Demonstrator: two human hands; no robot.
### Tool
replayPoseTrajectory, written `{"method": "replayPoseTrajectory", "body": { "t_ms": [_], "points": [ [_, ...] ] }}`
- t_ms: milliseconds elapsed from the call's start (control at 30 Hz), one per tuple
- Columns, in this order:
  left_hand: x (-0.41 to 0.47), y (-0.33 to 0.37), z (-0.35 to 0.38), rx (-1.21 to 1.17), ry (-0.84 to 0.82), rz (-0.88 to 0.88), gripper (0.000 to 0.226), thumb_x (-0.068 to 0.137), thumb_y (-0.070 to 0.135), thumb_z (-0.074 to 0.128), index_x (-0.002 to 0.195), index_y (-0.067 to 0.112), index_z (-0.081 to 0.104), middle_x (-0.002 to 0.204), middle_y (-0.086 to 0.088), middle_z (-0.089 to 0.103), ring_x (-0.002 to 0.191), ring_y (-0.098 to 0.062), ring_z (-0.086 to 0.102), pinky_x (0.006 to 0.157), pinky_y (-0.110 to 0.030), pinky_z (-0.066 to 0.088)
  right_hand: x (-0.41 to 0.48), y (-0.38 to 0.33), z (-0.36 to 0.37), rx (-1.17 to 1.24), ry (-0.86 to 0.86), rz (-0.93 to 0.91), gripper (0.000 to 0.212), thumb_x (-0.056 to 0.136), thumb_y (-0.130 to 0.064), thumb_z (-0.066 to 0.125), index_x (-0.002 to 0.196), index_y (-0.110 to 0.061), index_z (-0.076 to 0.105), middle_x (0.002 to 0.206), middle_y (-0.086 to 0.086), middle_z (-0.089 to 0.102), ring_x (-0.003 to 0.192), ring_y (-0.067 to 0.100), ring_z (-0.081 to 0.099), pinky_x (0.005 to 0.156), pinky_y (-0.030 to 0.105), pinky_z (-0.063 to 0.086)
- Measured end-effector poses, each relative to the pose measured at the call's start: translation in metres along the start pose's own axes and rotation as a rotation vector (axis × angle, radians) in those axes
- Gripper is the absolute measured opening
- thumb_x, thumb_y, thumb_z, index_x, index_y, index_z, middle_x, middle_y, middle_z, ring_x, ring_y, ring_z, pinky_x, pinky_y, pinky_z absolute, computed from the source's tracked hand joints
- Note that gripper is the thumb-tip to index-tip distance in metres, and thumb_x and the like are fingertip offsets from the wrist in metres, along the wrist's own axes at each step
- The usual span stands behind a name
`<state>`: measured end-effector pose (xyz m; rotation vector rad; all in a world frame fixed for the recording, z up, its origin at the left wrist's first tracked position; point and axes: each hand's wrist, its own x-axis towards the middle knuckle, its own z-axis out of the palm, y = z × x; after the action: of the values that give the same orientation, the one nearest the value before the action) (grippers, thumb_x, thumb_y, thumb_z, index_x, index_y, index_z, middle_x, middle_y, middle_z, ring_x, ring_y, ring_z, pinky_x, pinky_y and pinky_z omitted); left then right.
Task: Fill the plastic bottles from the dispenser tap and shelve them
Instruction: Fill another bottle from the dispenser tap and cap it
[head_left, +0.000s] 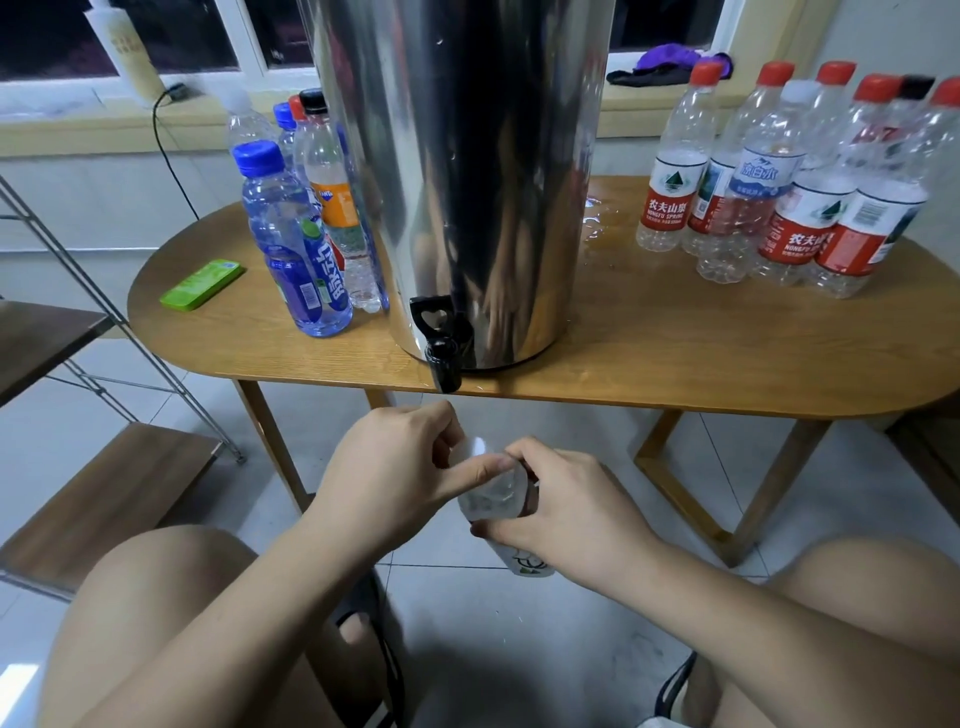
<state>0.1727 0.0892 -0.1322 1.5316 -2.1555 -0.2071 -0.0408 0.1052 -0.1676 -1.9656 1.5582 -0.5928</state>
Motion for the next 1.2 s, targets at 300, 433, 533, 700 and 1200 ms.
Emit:
{"method": "replayPoseTrajectory", "body": {
  "t_ms": [300, 433, 533, 700, 1200],
  "points": [
    [0.002, -0.011, -0.015, -0.107, -0.231, 0.098, 0.039, 0.089, 0.065, 0.074, 0.116, 0.036, 0.075, 0.103, 0.024, 0.067, 0.103, 0.002, 0.063, 0.075, -0.012, 0.046, 0.000, 0.000, -0.002, -0.069, -0.029, 0.001, 0.055, 0.070, -0.068, 0.085, 0.106, -0.037, 0.058, 0.095, -0.015, 0.068, 0.088, 0.008, 0.065, 0.076, 0.040, 0.059],
    [0.001, -0.011, -0.020, -0.249, -0.282, 0.170, 0.037, 0.096, 0.034, 0.082, 0.131, 0.043, 0.075, 0.128, 0.029, 0.068, 0.121, 0.006, 0.063, 0.088, -0.018, 0.055, 0.003, -0.002, 0.001, -0.023, -0.053, -0.013, 0.059, 0.068, -0.072, 0.084, 0.111, -0.039, 0.060, 0.101, -0.015, 0.070, 0.092, 0.006, 0.067, 0.079, 0.038, 0.061],
    [0.000, -0.010, -0.023, -0.280, -0.296, 0.174, 0.044, 0.094, 0.023, 0.086, 0.130, 0.046, 0.076, 0.126, 0.029, 0.071, 0.119, 0.005, 0.066, 0.090, -0.020, 0.056, 0.004, 0.000, 0.003, -0.012, -0.037, -0.017, 0.060, 0.066, -0.072, 0.085, 0.109, -0.038, 0.060, 0.099, -0.015, 0.070, 0.091, 0.005, 0.067, 0.077, 0.038, 0.059],
    [0.000, -0.008, -0.018, -0.143, -0.241, 0.094, 0.039, 0.089, 0.051, 0.085, 0.127, 0.040, 0.080, 0.108, 0.022, 0.071, 0.096, 0.002, 0.066, 0.072, -0.007, 0.045, 0.002, 0.000, 0.003, -0.029, -0.032, -0.035, 0.055, 0.066, -0.070, 0.083, 0.100, -0.036, 0.058, 0.090, -0.012, 0.067, 0.083, 0.009, 0.064, 0.072, 0.040, 0.057],
    [0.000, 0.003, -0.003, 0.279, -0.050, 0.014, 0.078, 0.082, 0.101, 0.031, 0.077, 0.029, 0.059, 0.060, 0.007, 0.055, 0.057, -0.015, 0.055, 0.049, -0.035, 0.047, 0.001, -0.002, 0.000, -0.120, -0.015, -0.075, 0.051, 0.071, -0.068, 0.081, 0.100, -0.036, 0.055, 0.091, -0.010, 0.067, 0.084, 0.011, 0.063, 0.068, 0.037, 0.055]
  ]
}}
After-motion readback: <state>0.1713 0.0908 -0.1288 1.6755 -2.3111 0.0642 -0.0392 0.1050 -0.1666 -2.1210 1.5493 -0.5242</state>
